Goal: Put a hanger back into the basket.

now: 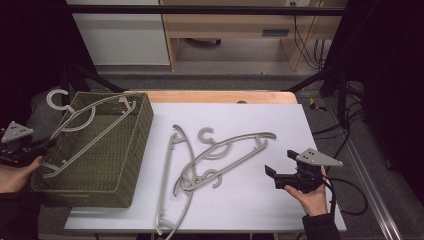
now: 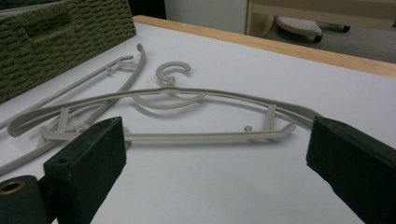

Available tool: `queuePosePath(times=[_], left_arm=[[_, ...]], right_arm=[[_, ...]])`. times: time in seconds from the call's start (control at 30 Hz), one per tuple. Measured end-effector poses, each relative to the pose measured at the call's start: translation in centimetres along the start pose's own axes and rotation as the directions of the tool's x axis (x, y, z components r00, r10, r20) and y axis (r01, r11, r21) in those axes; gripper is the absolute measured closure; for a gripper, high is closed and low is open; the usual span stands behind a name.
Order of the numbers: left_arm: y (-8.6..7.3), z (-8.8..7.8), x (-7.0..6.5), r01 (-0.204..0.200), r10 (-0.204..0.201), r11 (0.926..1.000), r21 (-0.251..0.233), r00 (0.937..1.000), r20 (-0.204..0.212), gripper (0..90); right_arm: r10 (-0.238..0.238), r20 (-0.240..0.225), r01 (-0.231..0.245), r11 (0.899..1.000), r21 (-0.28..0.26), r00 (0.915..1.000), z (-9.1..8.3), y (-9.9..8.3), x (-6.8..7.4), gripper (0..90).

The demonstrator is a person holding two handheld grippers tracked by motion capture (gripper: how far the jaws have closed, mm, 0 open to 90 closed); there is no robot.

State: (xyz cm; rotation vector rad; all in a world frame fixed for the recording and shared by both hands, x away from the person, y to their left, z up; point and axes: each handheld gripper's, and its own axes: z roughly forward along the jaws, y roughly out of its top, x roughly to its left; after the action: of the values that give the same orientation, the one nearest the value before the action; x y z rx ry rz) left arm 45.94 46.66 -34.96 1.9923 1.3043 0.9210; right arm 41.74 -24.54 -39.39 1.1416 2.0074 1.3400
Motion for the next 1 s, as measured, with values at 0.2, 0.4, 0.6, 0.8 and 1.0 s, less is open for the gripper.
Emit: queuePosePath(times=[0.2,0.4,0.6,0.8,1.0], left_arm=[[-0.4,0.9,-1.0,-0.010,0.010,0.9987,0.050,0.9999,0.001,82.5],[-0.1,1.6,-1.8,-0.027,0.029,0.9937,0.109,0.9995,-0.012,82.3],[0.2,2.4,-2.4,-0.041,0.040,0.9839,0.174,0.9991,0.010,81.9],[0.2,2.2,-2.2,-0.023,0.017,0.9826,0.184,0.9992,0.036,79.4],[0.3,1.1,-2.2,-0.026,0.018,0.9863,0.163,0.9988,0.046,78.9]], right_arm=[[0.004,0.001,-0.004,1.000,-0.002,1.0000,-0.1,0.0,0.0,5.3],[0.002,0.004,-0.002,1.000,-0.001,1.0000,-0.1,0.0,0.0,5.2],[0.002,0.004,-0.002,1.000,-0.002,1.0000,-0.1,0.0,0.0,5.2],[0.003,0.006,-0.003,1.000,-0.003,1.0000,-0.3,0.0,-0.1,5.1],[0.002,0.006,-0.002,1.000,-0.002,1.0000,-0.3,0.0,-0.1,5.1]])
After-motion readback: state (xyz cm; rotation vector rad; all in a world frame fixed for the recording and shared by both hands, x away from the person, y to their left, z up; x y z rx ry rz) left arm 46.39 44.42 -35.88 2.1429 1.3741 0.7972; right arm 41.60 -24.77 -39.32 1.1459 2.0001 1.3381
